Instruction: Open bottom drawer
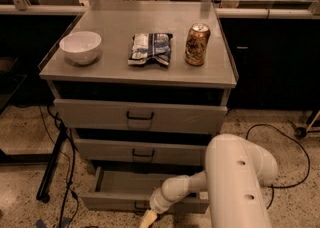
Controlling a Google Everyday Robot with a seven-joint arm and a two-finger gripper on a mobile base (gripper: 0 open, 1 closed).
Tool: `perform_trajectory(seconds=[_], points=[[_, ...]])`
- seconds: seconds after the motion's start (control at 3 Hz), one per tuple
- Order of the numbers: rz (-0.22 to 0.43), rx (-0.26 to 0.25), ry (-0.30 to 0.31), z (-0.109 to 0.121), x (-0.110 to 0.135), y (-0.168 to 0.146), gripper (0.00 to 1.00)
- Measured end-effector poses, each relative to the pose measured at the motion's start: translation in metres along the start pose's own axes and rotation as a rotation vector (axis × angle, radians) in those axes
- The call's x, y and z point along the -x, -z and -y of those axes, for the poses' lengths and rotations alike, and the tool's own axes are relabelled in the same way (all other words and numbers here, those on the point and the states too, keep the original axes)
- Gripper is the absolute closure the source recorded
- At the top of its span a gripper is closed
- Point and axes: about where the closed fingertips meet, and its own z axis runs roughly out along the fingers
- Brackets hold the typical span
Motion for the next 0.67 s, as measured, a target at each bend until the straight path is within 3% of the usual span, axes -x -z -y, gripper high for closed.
perform_trajectory(seconds=[0.33,0.67], points=[[0.000,0.000,0.000,-0.001,0.001,0.003,0.00],[0.014,0.014,-0.033,-0.026,-0.021,0.021,0.00]])
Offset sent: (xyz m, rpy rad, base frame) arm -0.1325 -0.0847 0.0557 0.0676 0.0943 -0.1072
